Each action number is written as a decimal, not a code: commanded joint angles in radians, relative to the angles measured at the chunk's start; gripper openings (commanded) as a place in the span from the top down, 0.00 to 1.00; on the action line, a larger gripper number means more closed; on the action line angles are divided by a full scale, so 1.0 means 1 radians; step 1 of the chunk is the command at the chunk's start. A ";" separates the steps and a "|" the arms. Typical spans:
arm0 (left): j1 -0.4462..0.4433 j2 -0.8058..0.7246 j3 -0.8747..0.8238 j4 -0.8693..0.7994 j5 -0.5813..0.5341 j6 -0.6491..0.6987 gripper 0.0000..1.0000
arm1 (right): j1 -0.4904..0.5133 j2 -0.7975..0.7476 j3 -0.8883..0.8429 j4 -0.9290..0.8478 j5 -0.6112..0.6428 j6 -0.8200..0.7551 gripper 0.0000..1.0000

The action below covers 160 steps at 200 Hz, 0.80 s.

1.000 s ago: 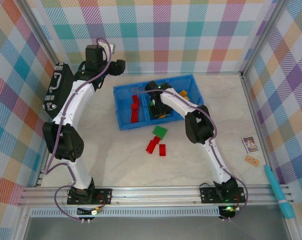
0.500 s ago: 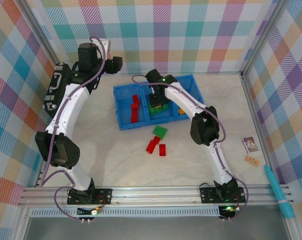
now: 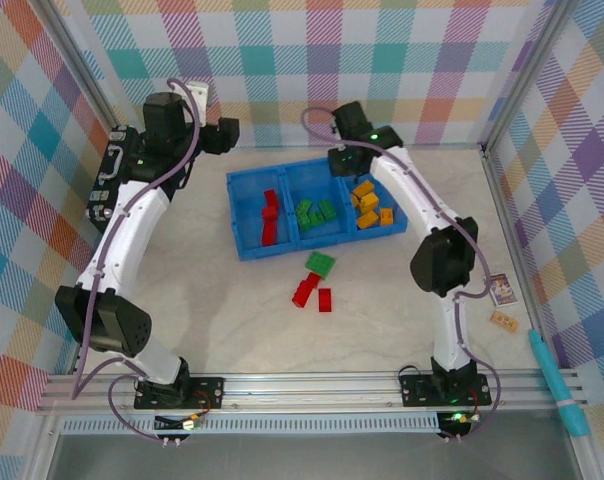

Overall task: Sort the legos into containers by color
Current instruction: Place the lego in the container.

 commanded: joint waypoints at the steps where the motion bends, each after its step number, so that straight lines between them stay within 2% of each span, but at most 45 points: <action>1: -0.007 -0.057 -0.023 -0.035 -0.002 -0.032 0.20 | -0.055 -0.024 -0.063 0.041 0.043 -0.023 0.61; 32: -0.017 -0.110 -0.040 -0.070 -0.005 -0.054 0.20 | -0.111 -0.013 -0.147 0.117 0.014 0.017 0.60; 88: -0.055 -0.262 -0.087 -0.129 -0.014 -0.067 0.20 | -0.127 0.014 -0.181 0.160 -0.028 0.031 0.50; 113: -0.061 -0.343 -0.119 -0.159 -0.011 -0.085 0.20 | -0.128 -0.052 -0.232 0.180 -0.053 0.039 0.39; 143: -0.063 -0.458 -0.168 -0.173 0.001 -0.153 0.20 | -0.127 -0.150 -0.329 0.195 -0.071 0.059 0.38; 160: -0.063 -0.520 -0.177 -0.188 -0.002 -0.190 0.20 | -0.126 -0.259 -0.441 0.238 -0.103 0.082 0.38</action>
